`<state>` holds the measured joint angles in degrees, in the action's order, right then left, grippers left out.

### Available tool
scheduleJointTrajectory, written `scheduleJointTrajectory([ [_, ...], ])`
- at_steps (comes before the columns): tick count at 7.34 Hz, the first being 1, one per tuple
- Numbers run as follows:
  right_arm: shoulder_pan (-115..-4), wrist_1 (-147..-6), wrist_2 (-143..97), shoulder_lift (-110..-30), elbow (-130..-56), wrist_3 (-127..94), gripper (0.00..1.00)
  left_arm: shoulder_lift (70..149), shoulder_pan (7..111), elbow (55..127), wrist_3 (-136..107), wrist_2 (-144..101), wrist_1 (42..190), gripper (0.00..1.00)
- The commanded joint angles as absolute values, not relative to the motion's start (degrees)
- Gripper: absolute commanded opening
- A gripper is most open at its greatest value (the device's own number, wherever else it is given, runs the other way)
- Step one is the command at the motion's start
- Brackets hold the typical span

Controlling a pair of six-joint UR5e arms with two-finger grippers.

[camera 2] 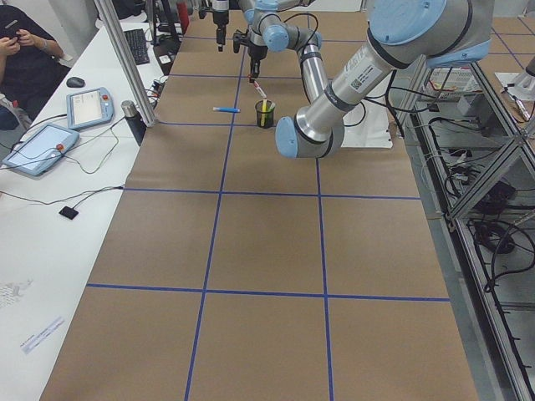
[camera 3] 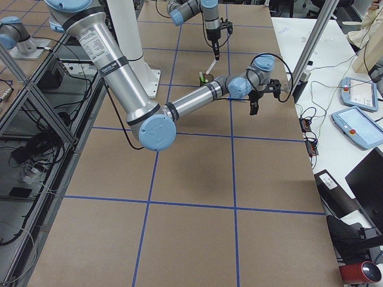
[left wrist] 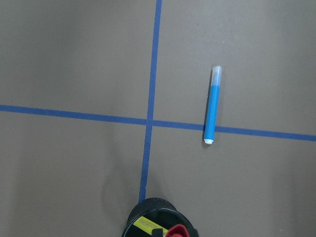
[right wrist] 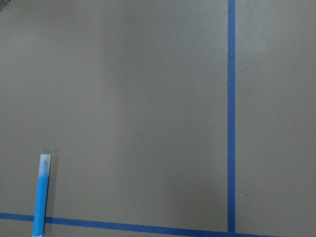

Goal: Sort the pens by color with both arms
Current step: 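Close the left gripper on the red marker and lift it out, then carry the red marker with the left gripper beside the blue marker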

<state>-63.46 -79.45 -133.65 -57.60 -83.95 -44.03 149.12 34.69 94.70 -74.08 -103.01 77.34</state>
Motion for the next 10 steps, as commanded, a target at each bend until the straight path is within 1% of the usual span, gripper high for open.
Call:
scheduleJointTrajectory([
  [1, -63.46, -79.45, -133.59, -58.53, -85.08, -44.12, 0.99, 149.59, 38.39, 92.83, -71.13, -103.53, 78.65, 0.2],
  [2, -63.46, -79.45, -133.59, -58.62, -85.08, -44.12, 0.99, 150.81, 39.63, 86.72, -69.89, -103.97, 82.93, 0.19],
  [3, -63.46, -79.45, -133.59, -58.71, -85.08, -44.12, 0.99, 154.39, 40.33, 77.7, -69.44, -104.06, 86.8, 0.2],
  [4, -63.46, -79.45, -133.59, -58.88, -85.17, -44.12, 0.99, 156.95, 42.34, 71.17, -67.35, -108.59, 89.71, 0.2],
  [6, -63.46, -79.45, -133.51, -58.89, -85.17, -44.12, 0.99, 157.67, 45.87, 66.56, -61.55, -117.57, 89.91, 0.21],
  [9, -63.37, -79.45, -133.5, -58.8, -85.17, -44.21, 0.99, 160.3, 45.53, 56.37, -59.77, -120.4, 93.6, 0.21],
  [10, -63.37, -79.45, -133.51, -58.89, -85.08, -44.3, 0.99, 161.18, 45.44, 55.03, -60.2, -121.72, 93.6, 0.22],
])
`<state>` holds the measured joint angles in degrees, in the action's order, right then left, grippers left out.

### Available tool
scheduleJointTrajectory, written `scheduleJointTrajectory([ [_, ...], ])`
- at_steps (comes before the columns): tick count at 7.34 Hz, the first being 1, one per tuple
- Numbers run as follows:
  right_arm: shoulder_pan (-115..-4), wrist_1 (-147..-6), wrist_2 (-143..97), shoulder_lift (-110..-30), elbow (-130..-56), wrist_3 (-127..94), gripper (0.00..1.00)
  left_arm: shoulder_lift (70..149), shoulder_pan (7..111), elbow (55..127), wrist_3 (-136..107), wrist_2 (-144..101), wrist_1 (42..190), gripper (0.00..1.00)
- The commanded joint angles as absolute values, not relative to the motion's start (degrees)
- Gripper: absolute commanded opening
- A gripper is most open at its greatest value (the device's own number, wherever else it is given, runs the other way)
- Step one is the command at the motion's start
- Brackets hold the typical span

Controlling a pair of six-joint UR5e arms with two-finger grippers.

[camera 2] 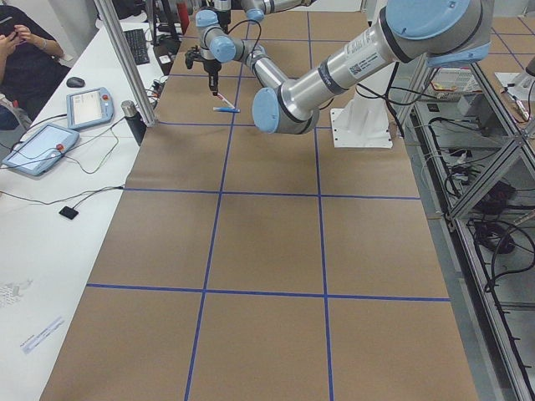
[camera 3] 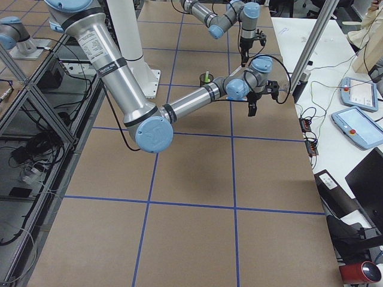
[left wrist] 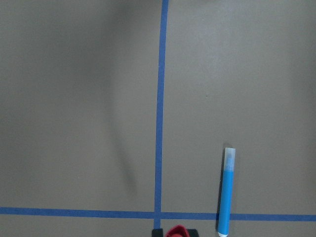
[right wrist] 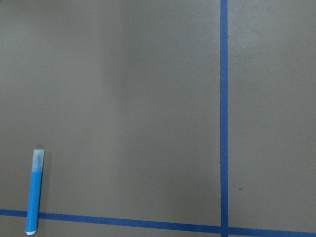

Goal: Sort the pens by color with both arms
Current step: 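Carry the red marker with the left gripper beside the blue marker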

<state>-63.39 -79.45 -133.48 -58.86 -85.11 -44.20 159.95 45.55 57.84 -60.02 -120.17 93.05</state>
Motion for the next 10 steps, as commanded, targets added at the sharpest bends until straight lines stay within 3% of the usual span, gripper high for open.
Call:
scheduleJointTrajectory([
  [1, -63.37, -79.45, -133.51, -58.89, -85.17, -44.3, 0.99, 161.97, 44.74, 52.67, -61.08, -121.9, 95.08, 0.22],
  [3, -63.37, -79.45, -133.51, -58.89, -85.08, -44.47, 0.99, 161.89, 44.04, 48.53, -66.61, -121.56, 104.82, 0.22],
  [7, -63.37, -79.45, -133.51, -59.06, -85.08, -44.47, 0.99, 161.89, 42.28, 46.76, -66.01, -120.68, 108.81, 0.22],
  [10, -63.28, -79.45, -133.59, -59.06, -85.08, -44.47, 0.99, 162.07, 42.1, 46.84, -66.01, -120.23, 109.34, 0.34],
])
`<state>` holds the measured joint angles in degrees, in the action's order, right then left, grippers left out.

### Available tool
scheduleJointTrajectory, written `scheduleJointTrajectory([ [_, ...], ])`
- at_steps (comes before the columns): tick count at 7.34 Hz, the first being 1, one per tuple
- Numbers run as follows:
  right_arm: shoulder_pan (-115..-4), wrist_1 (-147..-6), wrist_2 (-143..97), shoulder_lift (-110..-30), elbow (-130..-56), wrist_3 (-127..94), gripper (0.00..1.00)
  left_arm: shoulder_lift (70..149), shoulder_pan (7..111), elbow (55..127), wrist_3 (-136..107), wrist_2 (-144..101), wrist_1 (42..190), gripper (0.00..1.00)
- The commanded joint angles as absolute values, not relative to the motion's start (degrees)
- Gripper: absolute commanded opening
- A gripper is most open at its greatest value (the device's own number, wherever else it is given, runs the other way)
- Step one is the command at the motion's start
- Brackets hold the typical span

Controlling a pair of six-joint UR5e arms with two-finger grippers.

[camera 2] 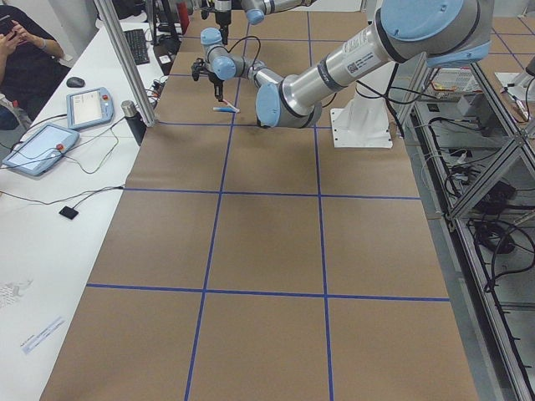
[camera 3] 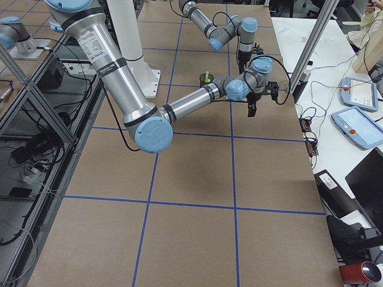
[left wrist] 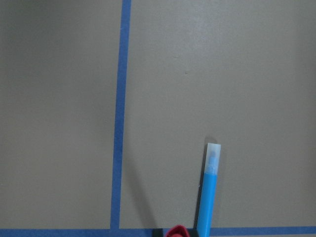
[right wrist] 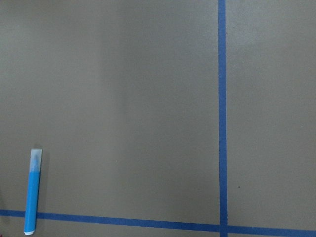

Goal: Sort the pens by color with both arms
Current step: 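Carry the red marker with the left gripper beside the blue marker, then release the red marker and raise the left gripper while the right arm swings in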

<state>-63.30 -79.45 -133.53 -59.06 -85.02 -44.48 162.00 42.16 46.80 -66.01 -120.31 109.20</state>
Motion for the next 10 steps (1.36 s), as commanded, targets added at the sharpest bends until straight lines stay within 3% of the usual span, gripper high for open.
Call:
scheduleJointTrajectory([
  [1, -63.28, -79.45, -133.59, -59.06, -85.08, -44.47, 0.99, 162.24, 42.01, 46.93, -66.01, -120.15, 109.42, 0.39],
  [4, -63.2, -79.45, -133.59, -58.89, -85.08, -44.65, 0.99, 162.6, 42.1, 47.37, -65.92, -119.97, 109.6, 0.45],
  [7, -62.41, -79.54, -133.51, -58.54, -84.47, -45.7, 0.99, 158.05, 42.8, 56.05, -63.39, -121.8, 106.71, 0.46],
  [10, -61.35, -79.45, -132.45, -58.1, -84.46, -48.95, 0.99, 148.13, 45.88, 71.32, -56.18, -128.93, 96.71, 0.46],
])
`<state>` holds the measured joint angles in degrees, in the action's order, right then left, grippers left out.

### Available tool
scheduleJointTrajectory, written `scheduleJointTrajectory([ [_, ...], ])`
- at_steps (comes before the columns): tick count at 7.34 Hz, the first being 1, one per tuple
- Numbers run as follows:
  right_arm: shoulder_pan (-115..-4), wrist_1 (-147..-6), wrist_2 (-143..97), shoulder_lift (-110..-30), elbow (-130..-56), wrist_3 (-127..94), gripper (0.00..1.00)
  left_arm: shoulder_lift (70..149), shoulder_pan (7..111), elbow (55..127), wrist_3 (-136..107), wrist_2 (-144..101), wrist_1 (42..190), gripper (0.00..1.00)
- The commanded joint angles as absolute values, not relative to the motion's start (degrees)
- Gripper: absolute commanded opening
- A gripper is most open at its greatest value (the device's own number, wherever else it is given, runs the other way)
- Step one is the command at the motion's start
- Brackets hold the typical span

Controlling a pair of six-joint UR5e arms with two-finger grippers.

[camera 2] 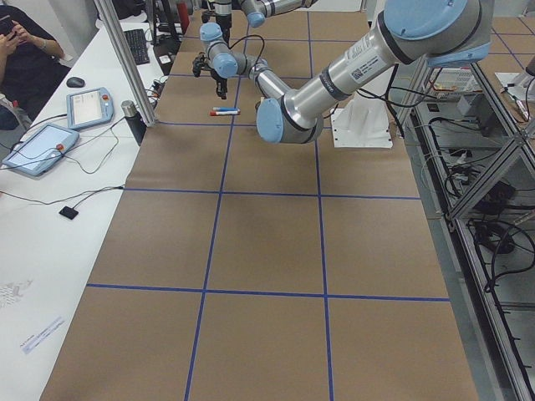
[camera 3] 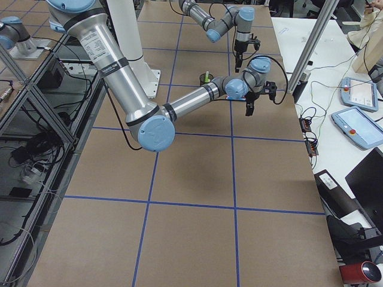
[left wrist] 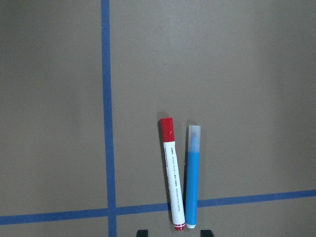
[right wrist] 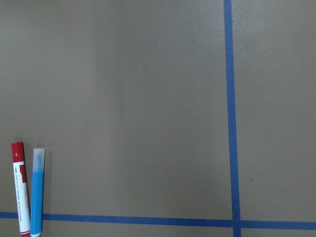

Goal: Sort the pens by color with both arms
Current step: 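Release the red marker and raise the left gripper while the right arm swings in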

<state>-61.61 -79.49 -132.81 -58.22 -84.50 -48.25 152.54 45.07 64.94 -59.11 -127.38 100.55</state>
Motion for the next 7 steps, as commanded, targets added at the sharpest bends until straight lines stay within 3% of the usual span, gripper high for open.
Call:
scheduleJointTrajectory([
  [1, -61.35, -79.45, -132.45, -58.01, -84.46, -49.39, 0.99, 145.05, 46.23, 74.93, -54.42, -128.94, 95.64, 0.46],
  [5, -58.54, -79.54, -131.31, -52.66, -85.51, -67.17, 0.99, 133.88, 49.82, 84.27, -47.75, -132.79, 94.66, 0.47],
  [7, -56.61, -80.06, -130.78, -51.78, -89.8, -81.06, 0.99, 129.83, 51.32, 89.88, -42.48, -132.98, 90.03, 0.47],
])
